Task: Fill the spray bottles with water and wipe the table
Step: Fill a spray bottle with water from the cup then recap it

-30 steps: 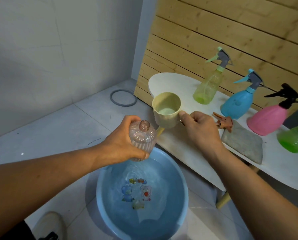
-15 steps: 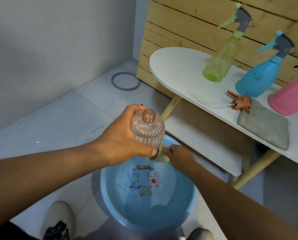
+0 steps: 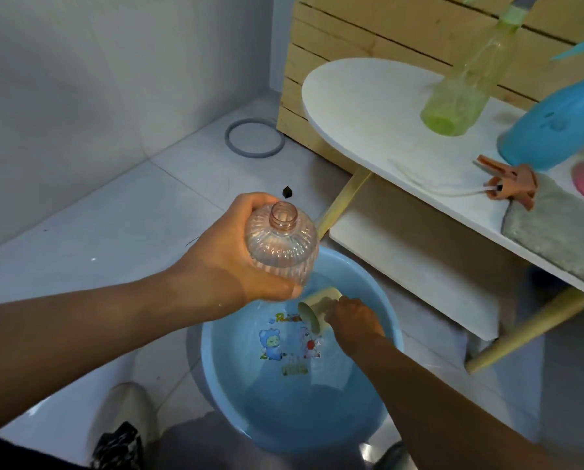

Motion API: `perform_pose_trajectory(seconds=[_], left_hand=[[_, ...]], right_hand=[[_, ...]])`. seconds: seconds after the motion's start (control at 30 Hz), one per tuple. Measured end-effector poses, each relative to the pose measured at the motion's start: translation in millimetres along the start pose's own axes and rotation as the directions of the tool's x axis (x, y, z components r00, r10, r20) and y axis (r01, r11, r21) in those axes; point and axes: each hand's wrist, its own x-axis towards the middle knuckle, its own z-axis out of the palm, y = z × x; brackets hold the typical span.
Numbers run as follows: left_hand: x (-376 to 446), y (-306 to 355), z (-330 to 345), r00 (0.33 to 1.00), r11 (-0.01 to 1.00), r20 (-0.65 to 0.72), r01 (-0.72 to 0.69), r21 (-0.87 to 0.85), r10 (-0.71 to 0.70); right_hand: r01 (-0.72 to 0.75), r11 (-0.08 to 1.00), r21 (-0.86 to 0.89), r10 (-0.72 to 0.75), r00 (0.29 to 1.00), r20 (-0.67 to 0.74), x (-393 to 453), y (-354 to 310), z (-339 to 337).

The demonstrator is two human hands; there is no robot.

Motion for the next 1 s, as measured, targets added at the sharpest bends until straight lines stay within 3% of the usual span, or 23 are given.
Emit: perform_pose_trajectory(seconds=[0.13, 0.23, 0.3, 0.4, 0.5, 0.57, 0.8, 1.0], left_hand=[[1.5, 0.0, -0.9, 1.000, 1.000, -0.017, 0.004, -0.013, -0.005], [0.9, 2.2, -3.8, 1.000, 1.000, -0.019, 0.010, 0.002, -0.010], [0.5, 4.2, -5.6, 1.000, 1.000, -0.015, 0.017, 0.021, -0.017], [-2.5, 9.1, -8.6, 1.000, 0.999, -0.017, 0.017, 0.028, -0.017], [-5.8, 14.2, -10.5, 1.000, 1.000, -0.022, 0.011, 0.010, -0.011], [-8.8, 18.2, -12.2, 1.000, 1.000, -0.022, 0.013, -0.011, -0.013], [-23.0, 43.1, -26.6, 0.999, 0.998, -0.030, 0.017, -0.055, -0.019], [-33.1, 64.3, -35.8, 0.997, 0.998, -0.067, 0.029, -0.051, -0.032]], right_hand=[[0.006, 1.000, 0.022, -0.007, 0.999, 0.047, 0.4, -10.8, 5.8], [-0.085, 0.953, 0.289, 0.065, 0.995, 0.080, -0.5, -14.7, 3.2], [-0.145, 0.834, 0.533, 0.107, 0.989, 0.101, -2.6, -10.7, -0.2], [-0.229, 0.542, 0.809, 0.193, 0.970, 0.146, -12.4, -3.5, -12.0], [-0.284, 0.276, 0.918, 0.244, 0.945, 0.219, -22.2, -1.1, -28.3], [-0.278, 0.182, 0.943, 0.249, 0.941, 0.229, -29.8, 1.0, -49.3], [-0.072, 0.248, 0.966, 0.217, 0.976, 0.017, -73.8, 17.8, -157.6], [0.057, 0.282, 0.958, 0.303, 0.942, -0.145, -116.0, 26.5, -248.9]])
